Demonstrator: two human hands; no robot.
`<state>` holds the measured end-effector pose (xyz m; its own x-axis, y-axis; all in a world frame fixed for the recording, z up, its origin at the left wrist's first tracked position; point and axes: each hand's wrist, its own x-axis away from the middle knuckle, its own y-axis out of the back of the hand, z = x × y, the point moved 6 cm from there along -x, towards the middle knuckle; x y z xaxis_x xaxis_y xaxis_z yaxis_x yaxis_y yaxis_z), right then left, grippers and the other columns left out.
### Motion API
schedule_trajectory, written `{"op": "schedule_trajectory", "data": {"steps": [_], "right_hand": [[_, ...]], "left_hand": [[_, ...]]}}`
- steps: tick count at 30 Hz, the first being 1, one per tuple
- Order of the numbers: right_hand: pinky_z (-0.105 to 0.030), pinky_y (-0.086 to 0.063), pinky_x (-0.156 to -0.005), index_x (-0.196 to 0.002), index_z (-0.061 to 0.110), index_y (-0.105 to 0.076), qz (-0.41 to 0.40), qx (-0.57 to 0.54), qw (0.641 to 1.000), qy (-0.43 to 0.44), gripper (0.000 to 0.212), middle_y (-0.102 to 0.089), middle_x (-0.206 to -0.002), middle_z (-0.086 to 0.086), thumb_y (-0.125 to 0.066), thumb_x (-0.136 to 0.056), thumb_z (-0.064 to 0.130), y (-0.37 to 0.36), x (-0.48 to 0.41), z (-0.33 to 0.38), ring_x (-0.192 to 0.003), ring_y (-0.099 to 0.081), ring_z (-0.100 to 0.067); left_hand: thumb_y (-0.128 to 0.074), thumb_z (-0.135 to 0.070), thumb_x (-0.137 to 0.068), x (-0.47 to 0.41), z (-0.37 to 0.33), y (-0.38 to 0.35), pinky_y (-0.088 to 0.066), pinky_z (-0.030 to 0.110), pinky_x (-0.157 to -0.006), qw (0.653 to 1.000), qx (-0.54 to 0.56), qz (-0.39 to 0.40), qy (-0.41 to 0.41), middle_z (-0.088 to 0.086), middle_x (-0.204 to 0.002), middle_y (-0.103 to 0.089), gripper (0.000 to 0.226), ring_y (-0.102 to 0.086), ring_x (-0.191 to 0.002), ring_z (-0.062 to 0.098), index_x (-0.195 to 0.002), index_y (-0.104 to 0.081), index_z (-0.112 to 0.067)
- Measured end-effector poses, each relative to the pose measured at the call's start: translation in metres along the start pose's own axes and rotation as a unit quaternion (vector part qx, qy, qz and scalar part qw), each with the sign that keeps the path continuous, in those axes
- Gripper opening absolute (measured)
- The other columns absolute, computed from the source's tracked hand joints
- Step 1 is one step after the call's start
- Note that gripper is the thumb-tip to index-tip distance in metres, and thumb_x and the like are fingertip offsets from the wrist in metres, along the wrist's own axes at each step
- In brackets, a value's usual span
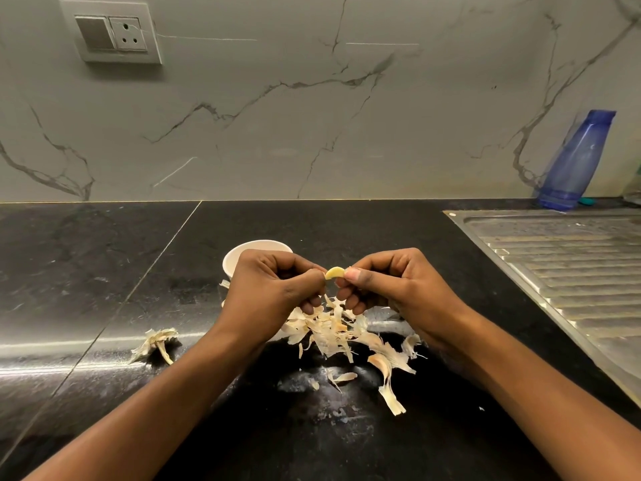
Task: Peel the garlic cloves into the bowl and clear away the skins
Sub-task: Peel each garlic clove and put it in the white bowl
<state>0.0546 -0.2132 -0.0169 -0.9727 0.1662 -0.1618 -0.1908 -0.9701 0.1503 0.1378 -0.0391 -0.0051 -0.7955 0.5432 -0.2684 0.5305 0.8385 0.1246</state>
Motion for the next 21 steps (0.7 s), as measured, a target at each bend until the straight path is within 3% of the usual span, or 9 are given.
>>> {"op": "schedule_trajectory", "data": {"steps": [6, 10, 13, 17, 21], "right_hand": [[-0.035, -0.062, -0.077, -0.105, -0.001, -0.079, -0.011, -0.048, 0.999, 0.003, 0.025, -0.079, -0.097, -0.020, -0.070, -0.095, 0.019, 0.0039, -0.0005, 0.0029, -0.083, -0.072, -0.027], [-0.033, -0.065, -0.079, -0.108, 0.001, -0.080, -0.012, 0.003, 1.000, 0.024, 0.021, -0.080, -0.097, -0.017, -0.076, -0.092, 0.015, 0.0039, 0.0008, 0.0042, -0.085, -0.076, -0.027], [-0.032, -0.065, -0.079, -0.107, 0.005, -0.081, -0.013, 0.041, 0.998, 0.035, 0.020, -0.081, -0.096, -0.012, -0.080, -0.090, 0.013, 0.0054, 0.0022, 0.0067, -0.087, -0.078, -0.027], [-0.034, -0.066, -0.079, -0.105, 0.008, -0.082, -0.023, 0.071, 0.996, 0.042, 0.019, -0.081, -0.093, -0.010, -0.082, -0.087, 0.016, 0.0063, 0.0029, 0.0103, -0.085, -0.078, -0.027], [-0.034, -0.066, -0.077, -0.103, 0.008, -0.082, -0.038, 0.065, 0.996, 0.047, 0.018, -0.081, -0.090, -0.011, -0.083, -0.086, 0.013, 0.0087, 0.0028, 0.0089, -0.082, -0.078, -0.031]], "left_hand": [[-0.071, 0.003, -0.093, -0.0041, 0.0060, 0.0038, -0.051, 0.020, -0.051, 1.000, 0.015, 0.002, 0.015, 0.019, -0.074, -0.075, 0.012, -0.066, -0.057, 0.020, -0.085, -0.080, -0.001], [-0.076, -0.002, -0.091, -0.0058, 0.0076, 0.0049, -0.057, 0.029, -0.059, 1.000, 0.011, 0.008, 0.008, 0.019, -0.077, -0.076, 0.006, -0.068, -0.064, 0.028, -0.088, -0.081, -0.002], [-0.081, -0.007, -0.088, -0.0062, 0.0082, 0.0077, -0.057, 0.034, -0.060, 1.000, -0.014, 0.000, 0.005, 0.015, -0.075, -0.077, 0.003, -0.068, -0.063, 0.027, -0.086, -0.082, -0.005], [-0.084, -0.003, -0.084, -0.0053, 0.0076, 0.0062, -0.053, 0.023, -0.054, 0.999, -0.053, 0.003, 0.001, 0.011, -0.070, -0.076, 0.004, -0.066, -0.057, 0.016, -0.083, -0.082, -0.006], [-0.086, -0.005, -0.081, -0.0060, 0.0107, 0.0039, -0.058, 0.027, -0.058, 0.992, -0.126, 0.018, -0.006, 0.004, -0.070, -0.077, 0.008, -0.070, -0.059, 0.016, -0.082, -0.083, -0.012]]}}
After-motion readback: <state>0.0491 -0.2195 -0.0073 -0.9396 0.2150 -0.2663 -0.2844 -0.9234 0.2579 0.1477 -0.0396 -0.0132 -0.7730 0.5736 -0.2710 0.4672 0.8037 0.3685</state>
